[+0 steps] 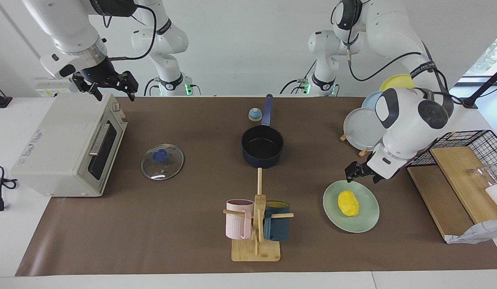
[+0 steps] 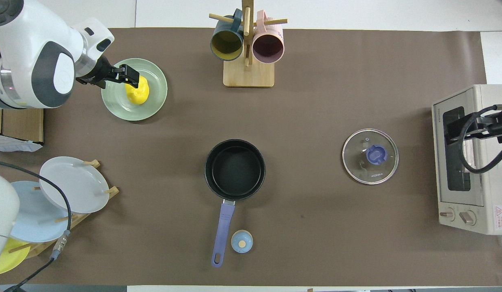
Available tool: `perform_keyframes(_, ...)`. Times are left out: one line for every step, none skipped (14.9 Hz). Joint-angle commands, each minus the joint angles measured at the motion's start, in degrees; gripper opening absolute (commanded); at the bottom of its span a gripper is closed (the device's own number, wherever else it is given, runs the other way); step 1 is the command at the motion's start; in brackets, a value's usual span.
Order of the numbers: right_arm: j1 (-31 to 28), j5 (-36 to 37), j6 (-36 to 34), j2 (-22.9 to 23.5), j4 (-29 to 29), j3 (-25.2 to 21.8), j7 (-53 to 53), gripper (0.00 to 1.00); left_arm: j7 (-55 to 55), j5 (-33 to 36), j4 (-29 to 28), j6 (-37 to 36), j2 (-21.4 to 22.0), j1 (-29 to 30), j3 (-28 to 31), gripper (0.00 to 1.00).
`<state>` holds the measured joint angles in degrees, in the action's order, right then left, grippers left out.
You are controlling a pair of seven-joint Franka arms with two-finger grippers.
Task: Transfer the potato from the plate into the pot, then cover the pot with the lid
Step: 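Lower the left gripper onto the yellow potato and close it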
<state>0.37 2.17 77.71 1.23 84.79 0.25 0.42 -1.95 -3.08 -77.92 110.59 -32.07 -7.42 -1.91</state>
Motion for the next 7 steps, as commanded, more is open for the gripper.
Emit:
perform_keyframes(-0.55, -1.11, 1.13, -1.14, 1.52, 0.19, 0.81, 1.00, -1.12, 2.37, 5.50, 1.37, -4.75, -1.19, 0.68, 1.00)
perform_keyframes(-0.55, -1.11, 1.13, -1.14, 1.52, 0.19, 0.81, 1.00, -1.38, 2.46, 5.33, 3.12, -5.54, -1.45, 0.77, 1.00)
perform_keyframes(-0.55, -1.11, 1.13, -1.14, 1.52, 0.19, 0.81, 1.00, -1.39, 2.55, 5.15, 4.62, -5.98, -1.98, 0.77, 1.00)
perform_keyframes(-0.63, -1.11, 1.13, -1.14, 1.52, 0.19, 0.81, 1.00, -1.39, 3.33, 4.10, 4.98, -5.81, -2.07, 0.86, 1.00)
perform_keyframes(-0.55, -1.11, 1.13, -1.14, 1.52, 0.19, 0.81, 1.00, -1.39, 5.78, 2.70, 5.33, -5.55, -2.07, 0.77, 1.00)
perform_keyframes(-0.55, -1.11, 1.13, -1.14, 1.52, 0.28, 0.81, 1.00, -1.39, 6.50, 1.73, 6.56, -5.37, -1.90, 0.68, 1.00)
perform_keyframes(-0.63, -1.11, 1.13, -1.14, 1.52, 0.19, 0.81, 1.00, -1.74, 6.50, 0.50, 7.79, -5.11, -1.98, 0.77, 1.00)
